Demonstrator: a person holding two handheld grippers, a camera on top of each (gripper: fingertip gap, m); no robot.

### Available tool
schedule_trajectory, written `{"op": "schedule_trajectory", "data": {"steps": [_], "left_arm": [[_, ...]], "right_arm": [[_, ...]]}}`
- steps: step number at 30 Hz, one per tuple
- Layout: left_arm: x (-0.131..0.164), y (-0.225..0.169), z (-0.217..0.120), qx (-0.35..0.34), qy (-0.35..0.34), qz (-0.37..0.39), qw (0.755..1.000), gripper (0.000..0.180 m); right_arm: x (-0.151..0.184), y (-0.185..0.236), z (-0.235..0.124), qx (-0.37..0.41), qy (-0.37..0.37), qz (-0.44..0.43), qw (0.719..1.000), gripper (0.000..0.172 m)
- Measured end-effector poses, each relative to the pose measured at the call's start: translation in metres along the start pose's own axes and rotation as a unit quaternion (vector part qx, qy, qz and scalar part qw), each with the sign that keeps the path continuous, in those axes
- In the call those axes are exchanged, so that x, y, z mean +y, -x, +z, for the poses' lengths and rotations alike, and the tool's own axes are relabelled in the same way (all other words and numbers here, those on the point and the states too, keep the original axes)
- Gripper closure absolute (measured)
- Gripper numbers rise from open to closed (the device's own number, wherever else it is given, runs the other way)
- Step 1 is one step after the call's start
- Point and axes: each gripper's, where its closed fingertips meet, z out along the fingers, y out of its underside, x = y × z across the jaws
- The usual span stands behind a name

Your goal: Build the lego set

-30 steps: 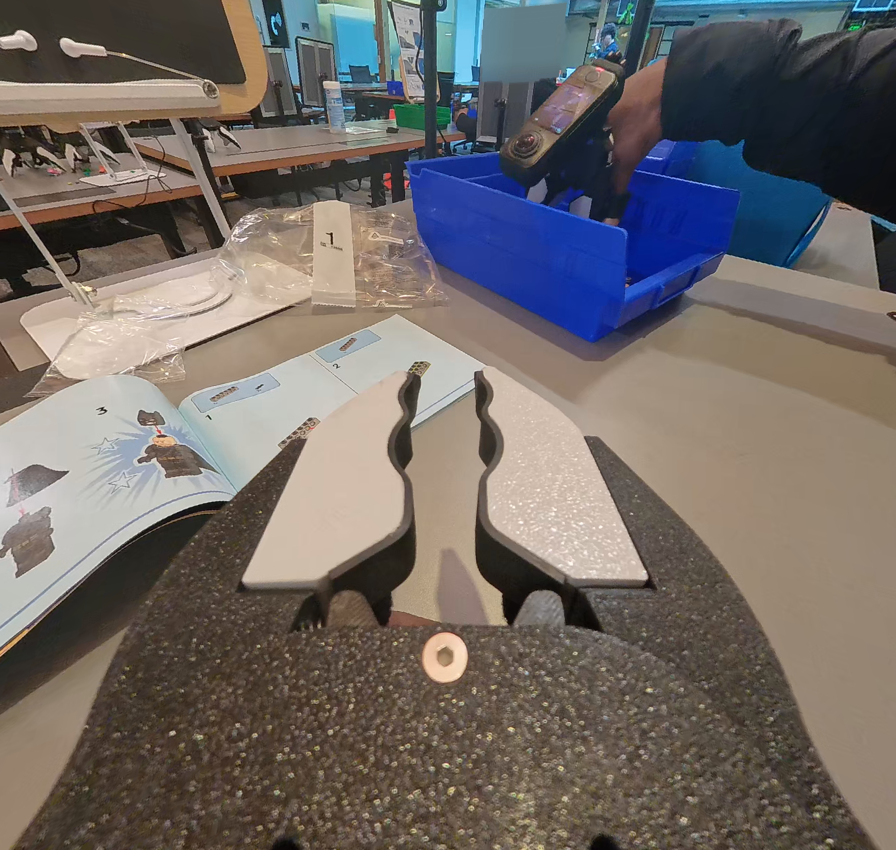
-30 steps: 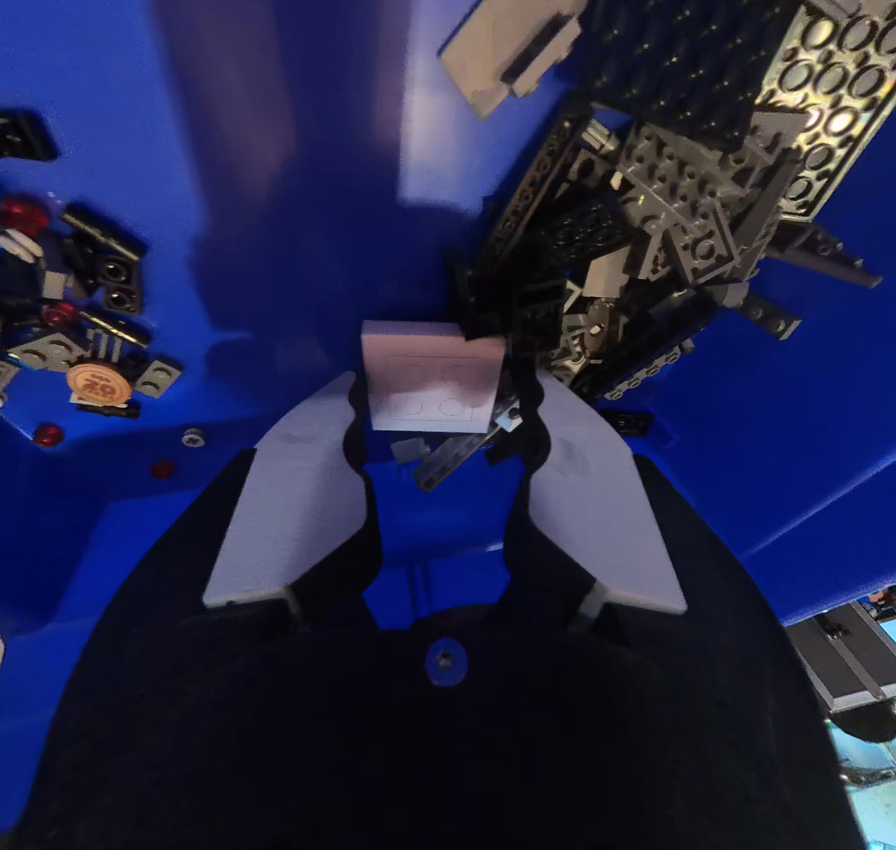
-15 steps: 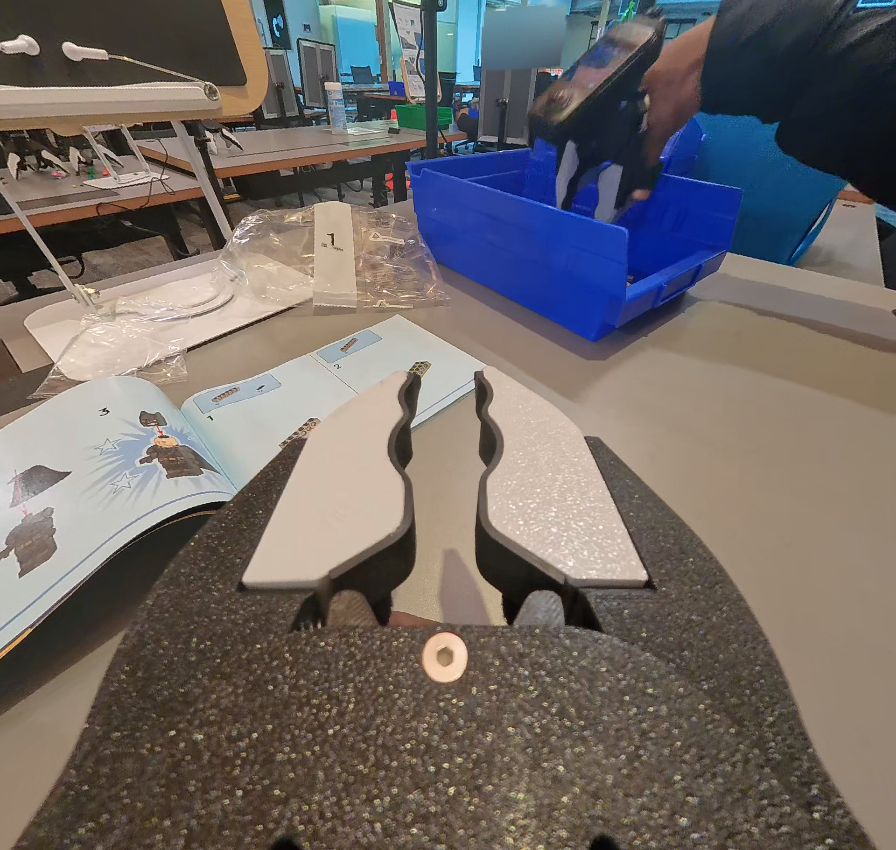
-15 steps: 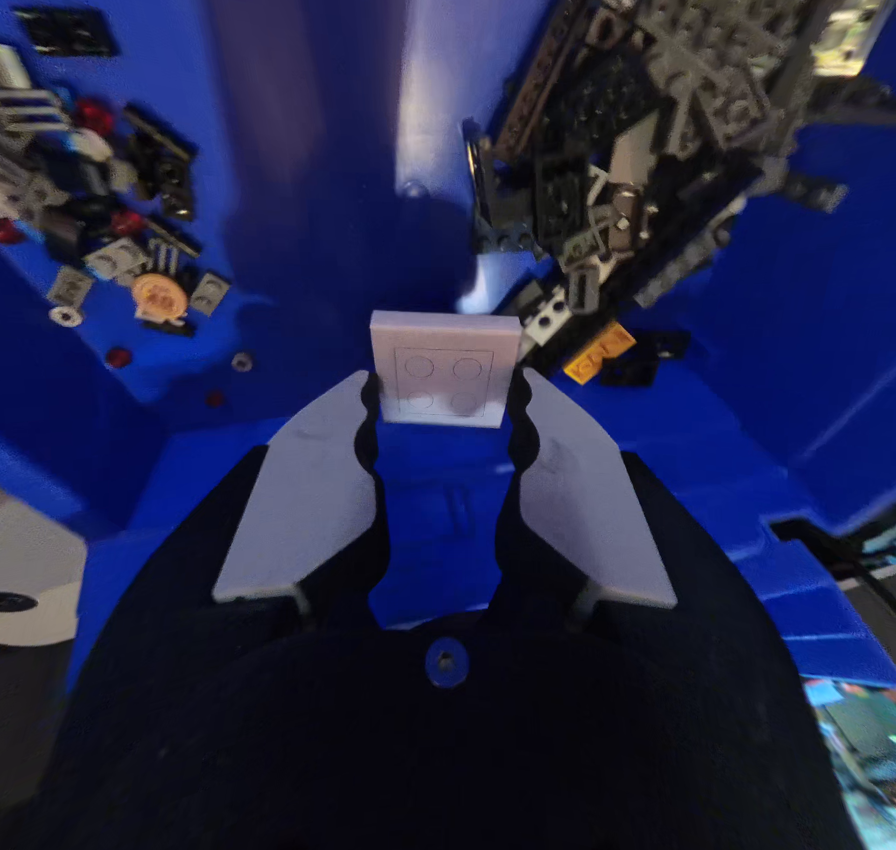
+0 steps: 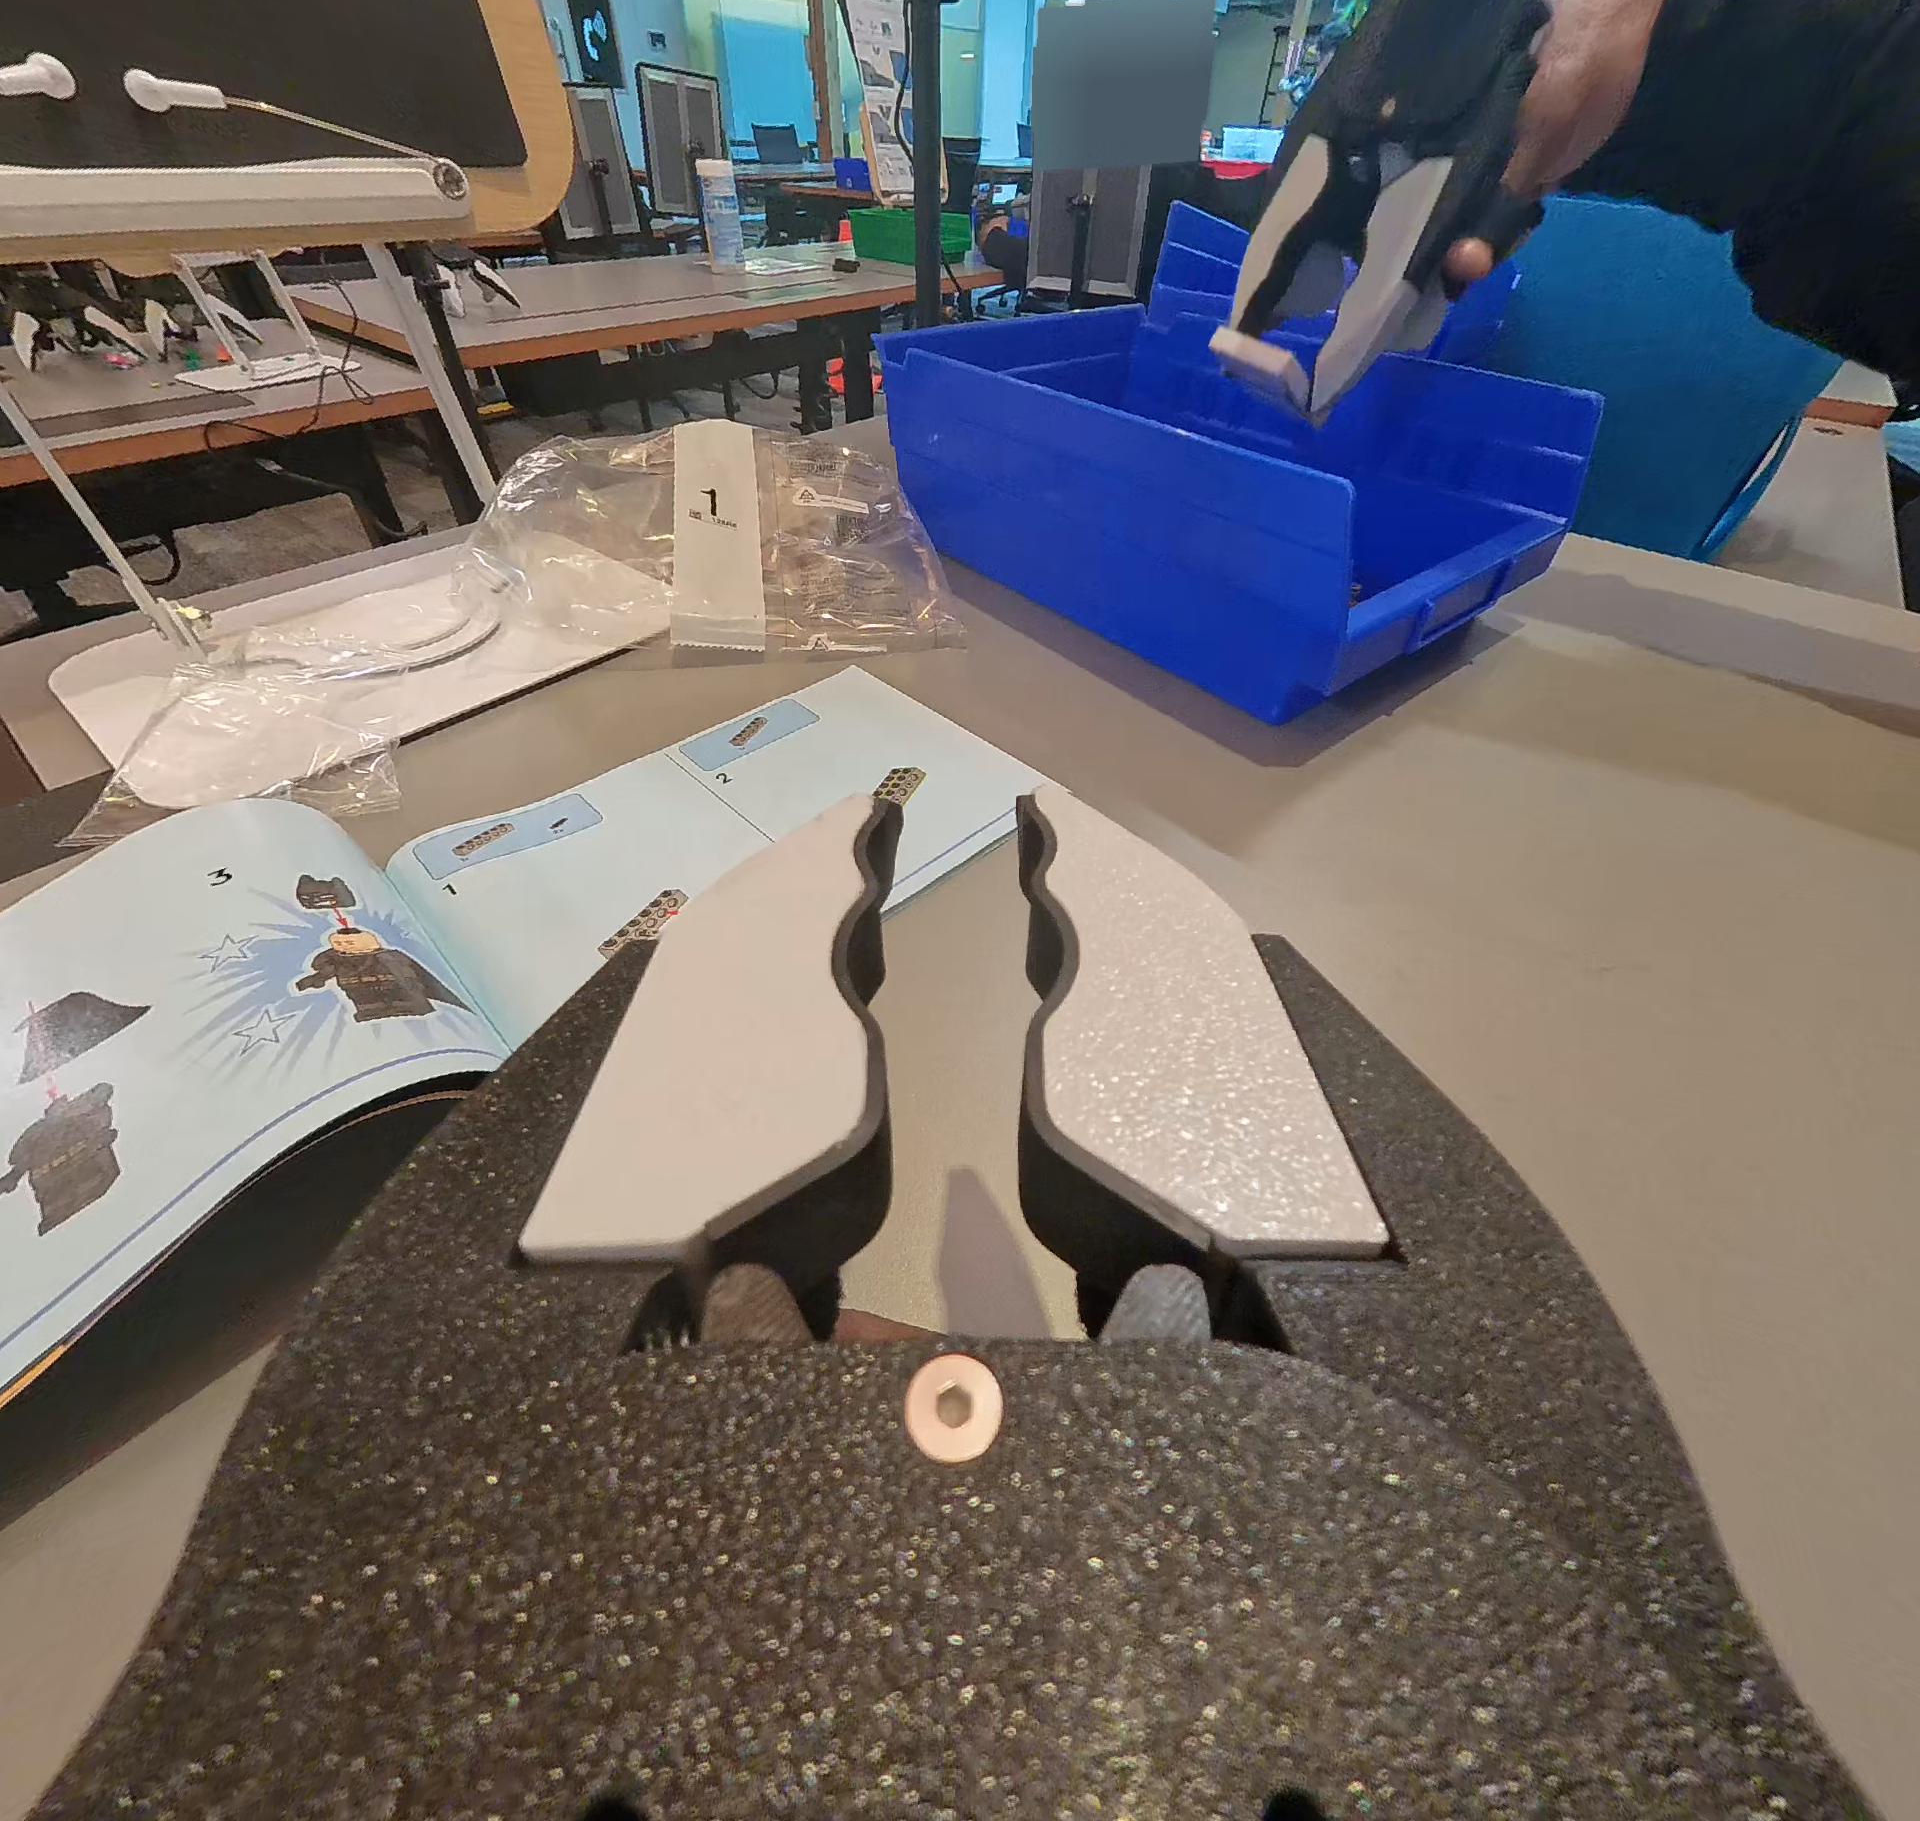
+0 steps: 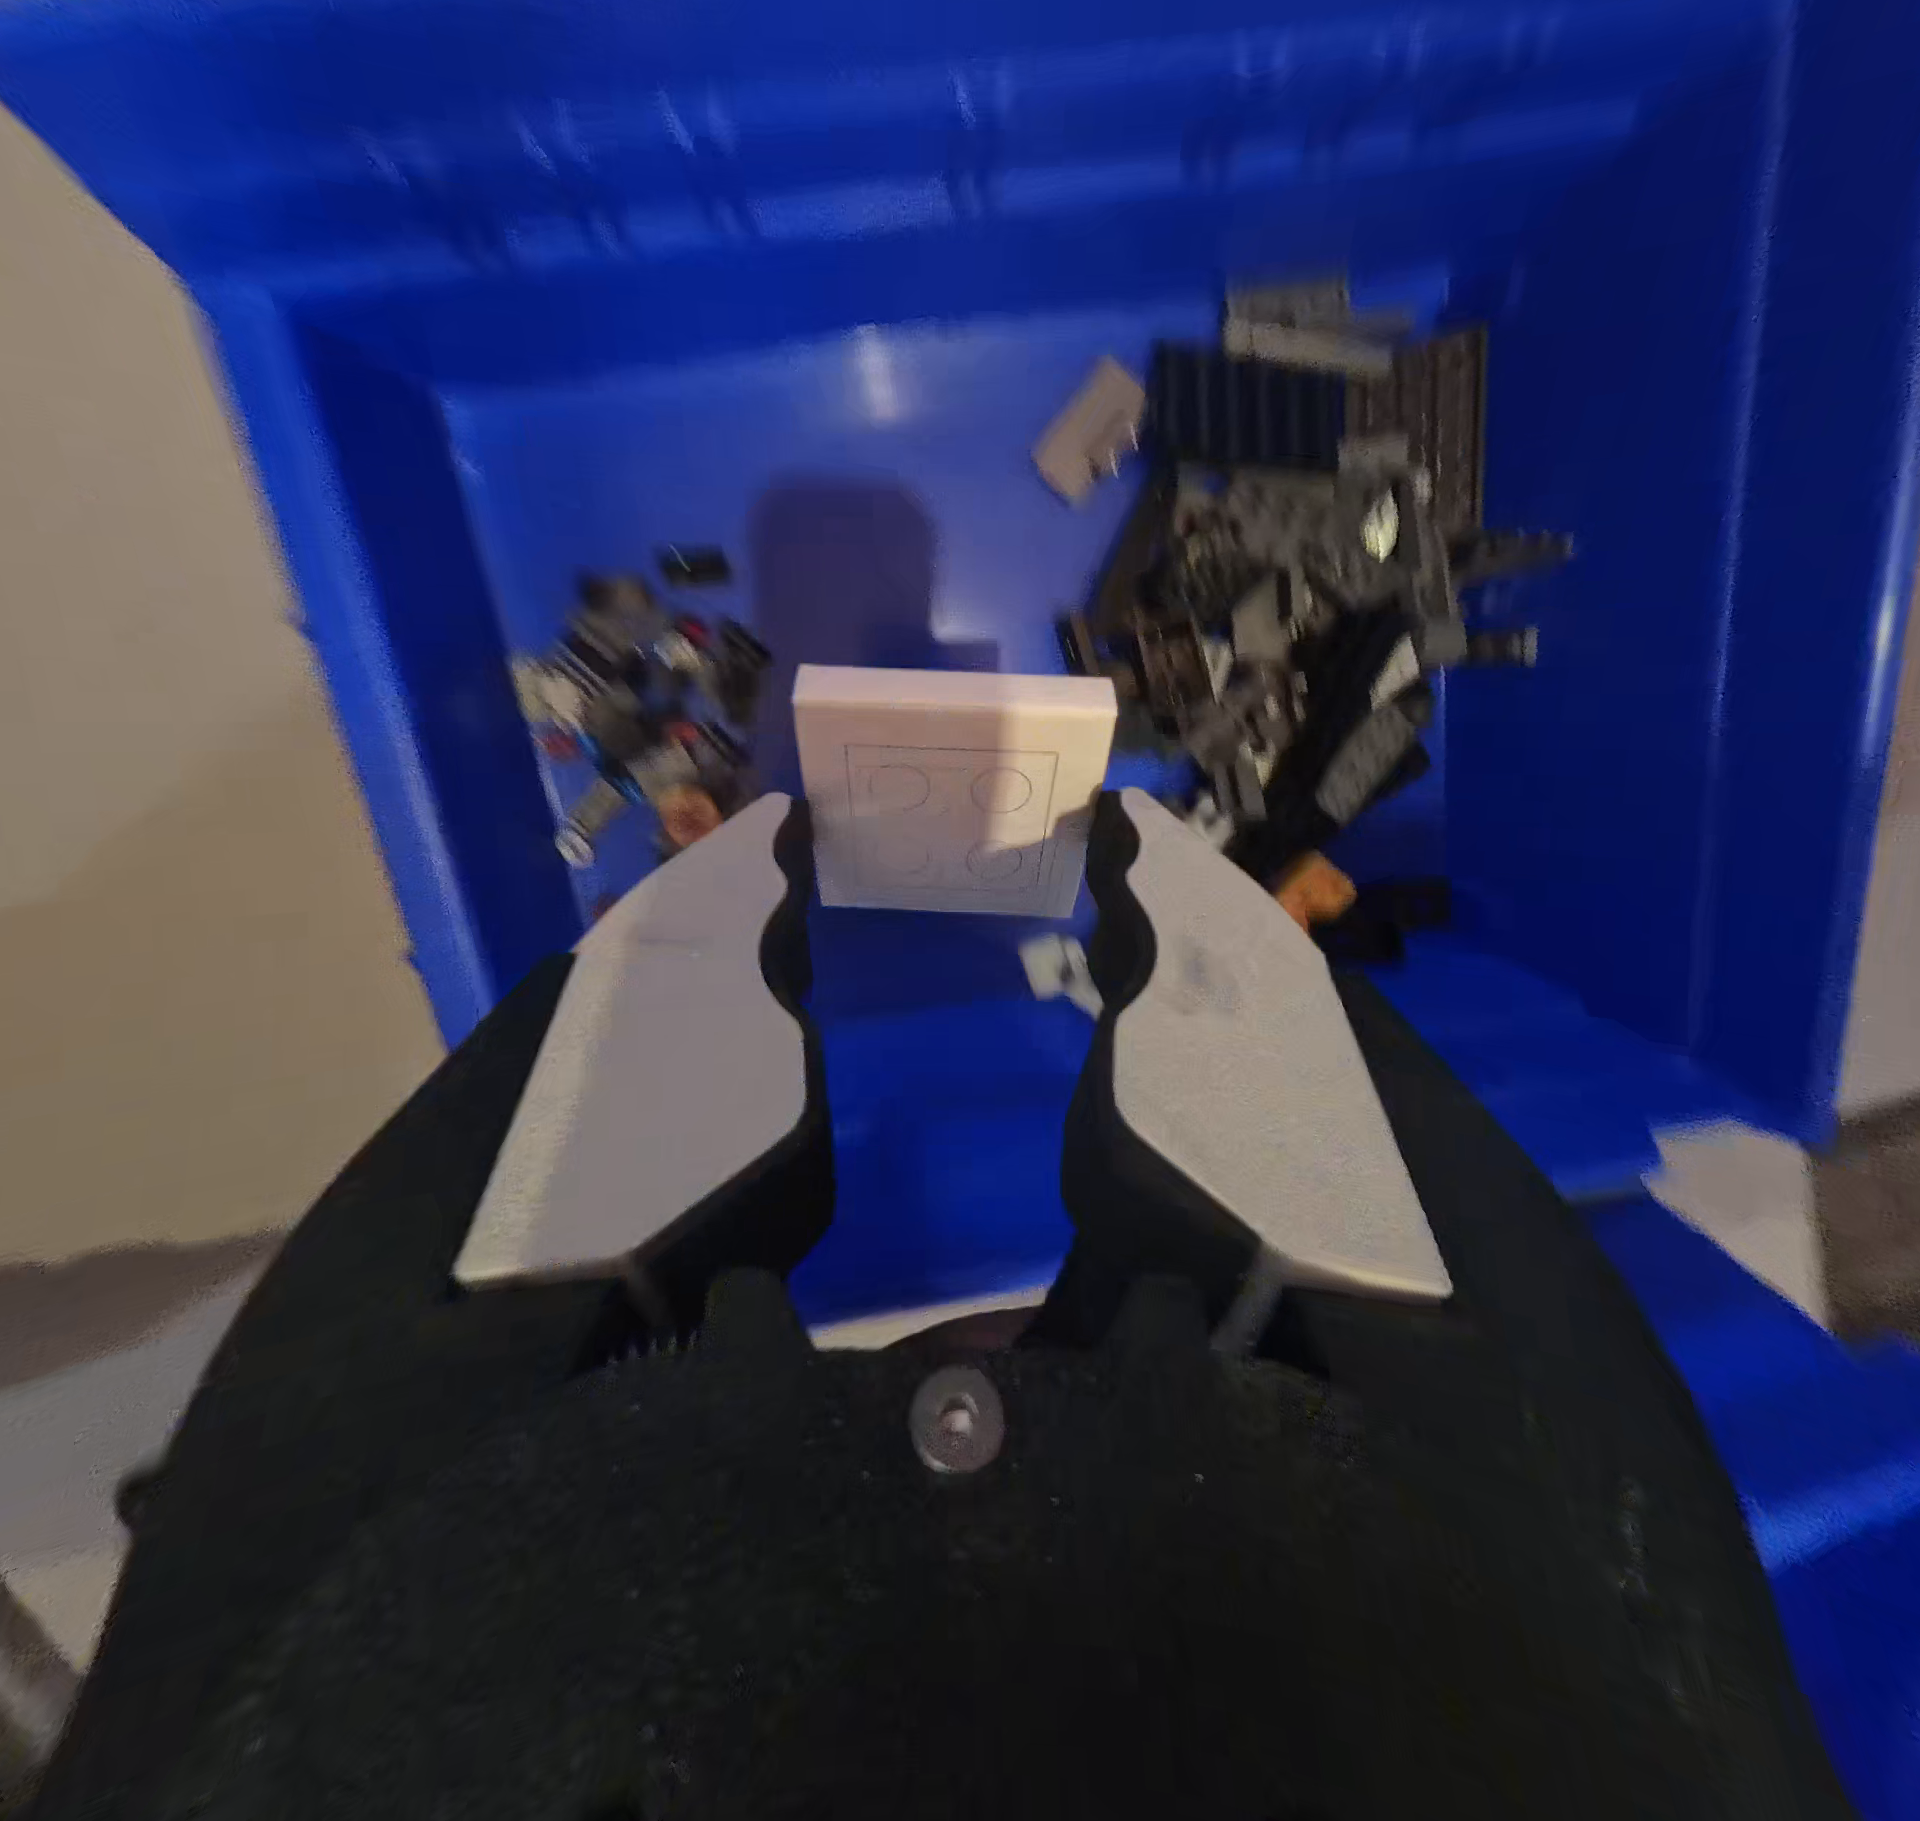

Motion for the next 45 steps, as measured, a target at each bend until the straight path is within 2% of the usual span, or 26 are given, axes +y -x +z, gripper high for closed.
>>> {"op": "schedule_trajectory", "data": {"steps": [3, 5, 11, 15, 21, 28, 32, 37, 39, 45], "left_arm": [[0.0, 0.0, 0.0, 0.0, -0.001, 0.003, 1.0, 0.157], [0.0, -0.001, 0.0, 0.0, -0.002, 0.006, 1.0, 0.157], [0.001, -0.004, -0.001, 0.0, 0.001, 0.019, 1.0, 0.157], [0.001, -0.004, -0.001, 0.0, 0.001, 0.019, 1.0, 0.157], [0.001, -0.004, 0.0, 0.001, 0.004, 0.017, 1.0, 0.157], [0.003, -0.005, 0.001, -0.002, 0.011, 0.024, 1.0, 0.157], [0.003, -0.005, 0.001, -0.004, 0.012, 0.026, 1.0, 0.158], [0.002, -0.004, 0.001, -0.004, 0.009, 0.023, 1.0, 0.158], [0.002, -0.004, 0.0, -0.003, 0.009, 0.021, 1.0, 0.158], [0.002, -0.004, 0.0, -0.001, 0.008, 0.02, 1.0, 0.158]], "right_arm": [[-0.039, 0.008, -0.016, -0.034, -0.153, 0.034, 0.987, 0.12], [-0.049, 0.003, -0.026, -0.038, -0.22, 0.071, 0.972, 0.12], [-0.042, -0.017, -0.03, -0.032, -0.273, 0.171, 0.946, 0.12], [-0.037, -0.01, -0.025, -0.013, -0.243, 0.169, 0.955, 0.12], [-0.041, 0.02, -0.013, 0.032, -0.186, 0.09, 0.978, 0.12], [-0.014, 0.024, 0.039, 0.076, 0.021, 0.021, 0.997, 0.12], [-0.015, 0.022, 0.066, 0.065, 0.093, -0.003, 0.994, 0.12], [-0.017, 0.019, 0.098, 0.04, 0.118, -0.004, 0.992, 0.12], [-0.025, 0.016, 0.1, 0.038, 0.094, 0.014, 0.995, 0.12], [-0.021, 0.015, 0.101, 0.038, 0.092, 0.015, 0.995, 0.12]]}}
